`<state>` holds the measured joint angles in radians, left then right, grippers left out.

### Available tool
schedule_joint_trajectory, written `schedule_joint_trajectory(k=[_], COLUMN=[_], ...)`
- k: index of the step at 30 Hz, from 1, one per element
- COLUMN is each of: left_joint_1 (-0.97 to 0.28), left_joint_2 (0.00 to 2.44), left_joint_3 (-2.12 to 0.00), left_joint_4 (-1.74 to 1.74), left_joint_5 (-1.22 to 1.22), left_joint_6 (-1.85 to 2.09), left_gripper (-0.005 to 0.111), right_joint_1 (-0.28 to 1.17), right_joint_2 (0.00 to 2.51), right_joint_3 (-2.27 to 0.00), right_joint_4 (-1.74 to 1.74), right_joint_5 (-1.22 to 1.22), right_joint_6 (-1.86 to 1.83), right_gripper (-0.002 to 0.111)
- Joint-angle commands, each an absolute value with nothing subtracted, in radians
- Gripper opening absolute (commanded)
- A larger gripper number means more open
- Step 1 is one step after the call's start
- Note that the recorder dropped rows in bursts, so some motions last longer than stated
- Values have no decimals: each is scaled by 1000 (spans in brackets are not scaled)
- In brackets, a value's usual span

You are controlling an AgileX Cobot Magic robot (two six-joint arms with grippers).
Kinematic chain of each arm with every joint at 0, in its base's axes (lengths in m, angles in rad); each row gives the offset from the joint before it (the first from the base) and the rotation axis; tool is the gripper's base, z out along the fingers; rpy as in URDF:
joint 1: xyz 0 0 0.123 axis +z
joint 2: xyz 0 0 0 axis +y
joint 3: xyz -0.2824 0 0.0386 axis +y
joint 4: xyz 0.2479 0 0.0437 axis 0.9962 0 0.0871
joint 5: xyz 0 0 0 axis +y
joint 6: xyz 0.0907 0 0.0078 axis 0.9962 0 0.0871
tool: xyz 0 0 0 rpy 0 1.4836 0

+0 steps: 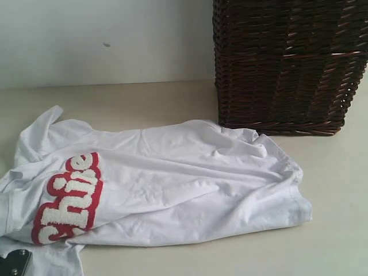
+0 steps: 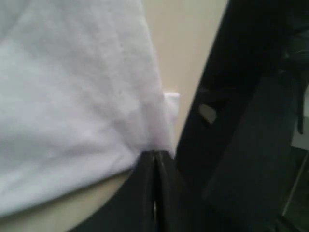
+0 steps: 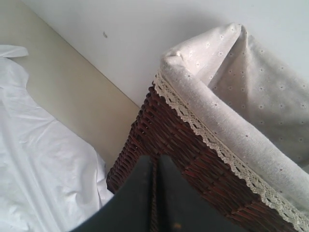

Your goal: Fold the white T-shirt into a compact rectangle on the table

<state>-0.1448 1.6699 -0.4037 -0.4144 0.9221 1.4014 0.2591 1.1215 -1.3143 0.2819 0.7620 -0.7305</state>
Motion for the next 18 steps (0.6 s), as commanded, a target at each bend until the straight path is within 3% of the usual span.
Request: schedule_joint_trajectory(k=[1,7,11,18], left_joint_1=[-149,-154,-191,-269], left_joint_2=[1622,1536,1613,1716], left_joint_3=[-406,-550,-556,-527], left_joint_4=[-587,-604,-547,-539], left_joint_5=[950,858,745,785], left_joint_6=[1407,1369,1355,1211], left_gripper=[0,0,0,0], right_joint_1=[256,256,256,256], right_joint_2=[1094,1095,1095,1072], right_joint_3=[-1313,-1313,-1313,-1313], right_joint_4=[293,293,293,293], right_joint_5=[746,746,746,746], right_joint_6=[-734,-734,-734,-734], right_gripper=[4,4,4,4])
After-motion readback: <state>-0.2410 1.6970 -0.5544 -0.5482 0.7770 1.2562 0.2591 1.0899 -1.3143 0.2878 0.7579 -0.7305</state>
